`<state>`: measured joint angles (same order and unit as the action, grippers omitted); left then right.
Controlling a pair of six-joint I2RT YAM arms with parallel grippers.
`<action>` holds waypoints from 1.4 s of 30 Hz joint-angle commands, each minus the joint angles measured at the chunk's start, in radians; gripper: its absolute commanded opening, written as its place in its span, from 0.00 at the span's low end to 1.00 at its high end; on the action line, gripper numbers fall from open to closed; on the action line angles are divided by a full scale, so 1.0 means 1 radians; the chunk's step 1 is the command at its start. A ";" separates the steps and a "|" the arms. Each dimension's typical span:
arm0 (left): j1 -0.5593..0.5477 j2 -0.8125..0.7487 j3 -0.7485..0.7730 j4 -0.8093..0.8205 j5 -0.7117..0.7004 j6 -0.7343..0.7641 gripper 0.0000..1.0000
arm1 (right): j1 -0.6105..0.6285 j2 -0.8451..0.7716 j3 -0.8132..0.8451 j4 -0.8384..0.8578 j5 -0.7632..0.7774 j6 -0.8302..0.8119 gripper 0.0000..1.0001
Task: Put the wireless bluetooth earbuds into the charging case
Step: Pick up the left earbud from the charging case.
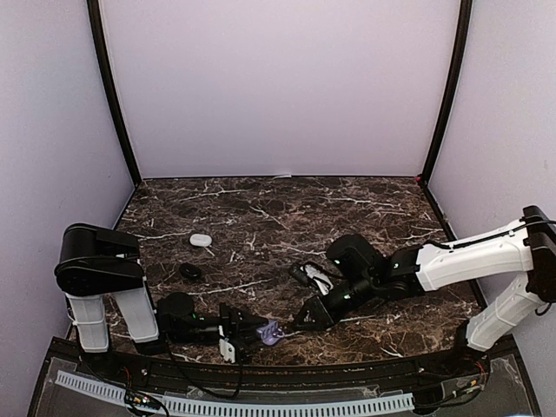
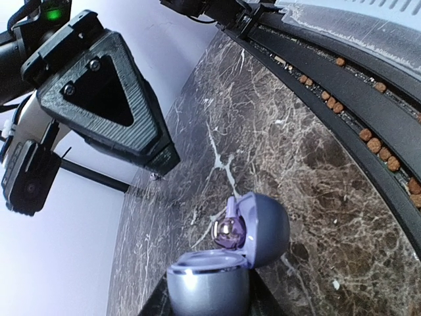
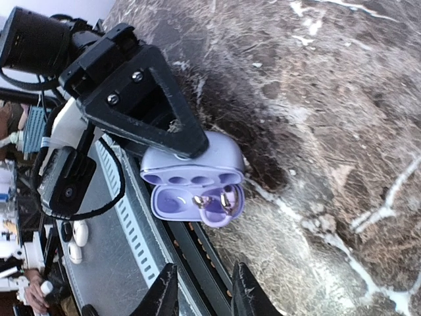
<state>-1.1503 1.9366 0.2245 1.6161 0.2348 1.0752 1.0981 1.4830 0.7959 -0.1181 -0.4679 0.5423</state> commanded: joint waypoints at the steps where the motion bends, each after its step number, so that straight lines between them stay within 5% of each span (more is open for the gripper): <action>1: -0.005 0.008 0.021 0.217 -0.054 0.036 0.02 | -0.012 -0.071 -0.078 0.122 0.078 0.208 0.28; 16: -0.007 0.007 0.115 0.192 -0.122 0.105 0.02 | -0.020 -0.277 -0.315 0.424 0.186 0.802 0.29; 42: -0.008 0.018 0.228 0.087 -0.101 0.132 0.02 | -0.024 -0.280 -0.336 0.465 0.267 0.910 0.21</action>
<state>-1.1503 1.9545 0.4427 1.6215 0.1196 1.2041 1.0817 1.1770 0.4213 0.3405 -0.2085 1.4567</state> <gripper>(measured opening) 0.301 0.220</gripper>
